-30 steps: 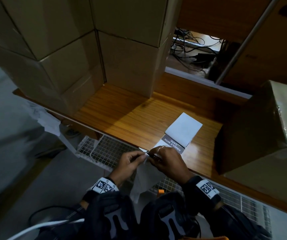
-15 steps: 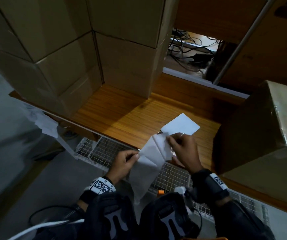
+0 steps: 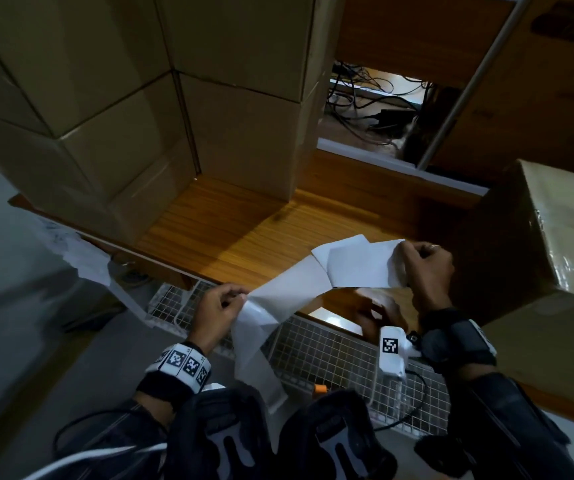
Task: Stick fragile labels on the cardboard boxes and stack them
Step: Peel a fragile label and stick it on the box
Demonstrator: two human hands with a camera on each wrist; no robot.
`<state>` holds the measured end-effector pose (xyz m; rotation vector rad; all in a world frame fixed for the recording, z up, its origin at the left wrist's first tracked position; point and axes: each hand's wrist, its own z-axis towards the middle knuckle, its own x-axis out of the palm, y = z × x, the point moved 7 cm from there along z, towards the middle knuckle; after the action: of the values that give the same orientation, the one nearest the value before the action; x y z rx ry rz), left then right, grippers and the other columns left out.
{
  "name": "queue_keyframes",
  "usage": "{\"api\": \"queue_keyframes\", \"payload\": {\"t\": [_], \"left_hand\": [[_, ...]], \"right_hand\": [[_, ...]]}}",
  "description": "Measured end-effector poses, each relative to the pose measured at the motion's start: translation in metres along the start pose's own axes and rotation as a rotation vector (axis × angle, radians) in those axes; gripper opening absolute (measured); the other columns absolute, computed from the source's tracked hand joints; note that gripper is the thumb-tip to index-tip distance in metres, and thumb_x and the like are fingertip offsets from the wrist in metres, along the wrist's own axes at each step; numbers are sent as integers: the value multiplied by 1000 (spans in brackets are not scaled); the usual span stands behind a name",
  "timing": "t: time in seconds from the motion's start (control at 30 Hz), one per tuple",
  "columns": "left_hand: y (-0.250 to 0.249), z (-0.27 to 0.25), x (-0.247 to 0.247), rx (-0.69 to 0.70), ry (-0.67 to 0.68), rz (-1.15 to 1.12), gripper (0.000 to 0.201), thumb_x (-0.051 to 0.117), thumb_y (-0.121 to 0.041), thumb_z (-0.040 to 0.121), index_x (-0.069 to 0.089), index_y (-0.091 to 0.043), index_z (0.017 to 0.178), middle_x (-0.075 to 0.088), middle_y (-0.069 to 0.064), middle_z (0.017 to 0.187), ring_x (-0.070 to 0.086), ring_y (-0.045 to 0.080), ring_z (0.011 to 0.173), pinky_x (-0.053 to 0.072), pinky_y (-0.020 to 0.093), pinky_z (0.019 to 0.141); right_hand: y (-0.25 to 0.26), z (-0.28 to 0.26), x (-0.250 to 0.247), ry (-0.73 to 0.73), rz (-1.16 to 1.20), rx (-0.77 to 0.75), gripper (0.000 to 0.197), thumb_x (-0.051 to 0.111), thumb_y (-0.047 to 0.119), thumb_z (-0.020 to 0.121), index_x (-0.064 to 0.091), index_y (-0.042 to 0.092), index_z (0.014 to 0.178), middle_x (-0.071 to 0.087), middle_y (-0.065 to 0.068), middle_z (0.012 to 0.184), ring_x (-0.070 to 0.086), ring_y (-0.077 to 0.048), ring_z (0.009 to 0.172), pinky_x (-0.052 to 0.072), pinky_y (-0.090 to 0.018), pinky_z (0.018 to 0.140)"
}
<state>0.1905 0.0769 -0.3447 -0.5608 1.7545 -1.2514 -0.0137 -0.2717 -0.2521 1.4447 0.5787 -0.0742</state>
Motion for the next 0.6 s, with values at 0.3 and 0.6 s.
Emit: {"api": "queue_keyframes", "payload": {"t": [0.3, 0.6], "left_hand": [[2, -9, -8, 21, -44, 69, 13, 65, -14, 97, 71, -20, 107, 70, -3, 99, 64, 8, 93, 53, 31, 77], [-110, -34, 25, 574, -65, 312, 24, 71, -27, 95, 69, -23, 119, 65, -5, 113, 60, 15, 106, 53, 38, 87]], "right_hand": [[34, -16, -18, -25, 116, -117, 15, 62, 24, 97, 65, 26, 83, 66, 0, 87, 65, -22, 89, 60, -41, 69], [64, -56, -3, 186, 222, -158, 11, 63, 19, 100, 65, 14, 109, 66, -1, 99, 67, -21, 90, 56, -24, 62]]}}
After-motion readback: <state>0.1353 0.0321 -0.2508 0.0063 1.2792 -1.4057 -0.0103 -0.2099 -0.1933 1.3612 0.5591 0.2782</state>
